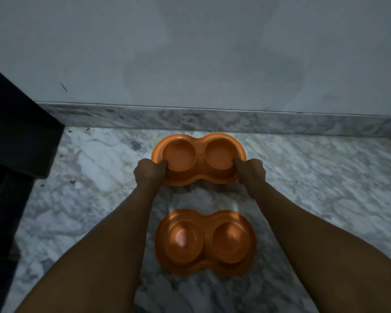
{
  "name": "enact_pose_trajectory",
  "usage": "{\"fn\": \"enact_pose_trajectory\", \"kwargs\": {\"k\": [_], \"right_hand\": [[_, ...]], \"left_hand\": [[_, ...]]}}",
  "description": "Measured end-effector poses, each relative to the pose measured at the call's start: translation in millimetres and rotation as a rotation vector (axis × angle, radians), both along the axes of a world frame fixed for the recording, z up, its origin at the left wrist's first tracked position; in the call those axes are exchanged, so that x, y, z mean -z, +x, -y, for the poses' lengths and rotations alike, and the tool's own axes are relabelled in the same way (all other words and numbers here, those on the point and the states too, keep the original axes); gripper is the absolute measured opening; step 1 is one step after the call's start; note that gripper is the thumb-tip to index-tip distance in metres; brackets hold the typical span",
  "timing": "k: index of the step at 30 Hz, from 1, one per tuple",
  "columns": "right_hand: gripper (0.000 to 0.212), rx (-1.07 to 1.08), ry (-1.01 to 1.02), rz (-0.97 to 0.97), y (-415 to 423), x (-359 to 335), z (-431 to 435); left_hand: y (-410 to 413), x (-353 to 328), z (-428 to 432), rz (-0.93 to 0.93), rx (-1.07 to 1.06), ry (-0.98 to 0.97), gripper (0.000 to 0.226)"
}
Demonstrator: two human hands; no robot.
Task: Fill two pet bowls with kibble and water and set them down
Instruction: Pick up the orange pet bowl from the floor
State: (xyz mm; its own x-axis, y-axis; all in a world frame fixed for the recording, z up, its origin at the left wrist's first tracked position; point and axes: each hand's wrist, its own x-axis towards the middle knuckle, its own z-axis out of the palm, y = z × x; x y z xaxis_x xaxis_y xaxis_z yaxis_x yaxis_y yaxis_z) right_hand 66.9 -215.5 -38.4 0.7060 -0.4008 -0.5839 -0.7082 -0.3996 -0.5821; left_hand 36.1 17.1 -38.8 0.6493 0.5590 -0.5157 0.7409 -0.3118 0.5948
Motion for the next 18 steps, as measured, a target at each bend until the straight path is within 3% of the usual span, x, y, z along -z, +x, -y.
{"fn": "enact_pose_trajectory", "kwargs": {"k": [4, 8, 13, 16, 18], "right_hand": [[0.053, -0.013, 0.028, -0.005, -8.7, -78.5, -1.3], [0.045, -0.030, 0.064, -0.002, -28.2, -201.1, -6.3], [0.073, -0.118, 0.099, 0.041, -38.9, -378.6, -20.9], [0.058, -0.179, 0.087, 0.091, -48.3, -492.3, -35.4], [0.056, -0.217, 0.081, 0.126, -51.1, -555.7, -46.6]], "left_hand": [[-12.5, -81.8, -2.0, 0.024, -0.028, -0.015, 0.034], [-39.1, -210.0, -4.0, 0.052, -0.073, -0.046, 0.026], [-64.0, -405.6, -19.4, 0.096, -0.177, -0.075, 0.030], [-84.4, -515.9, -29.8, 0.135, -0.251, -0.089, 0.019], [-96.1, -578.1, -37.8, 0.162, -0.311, -0.076, 0.040]]}}
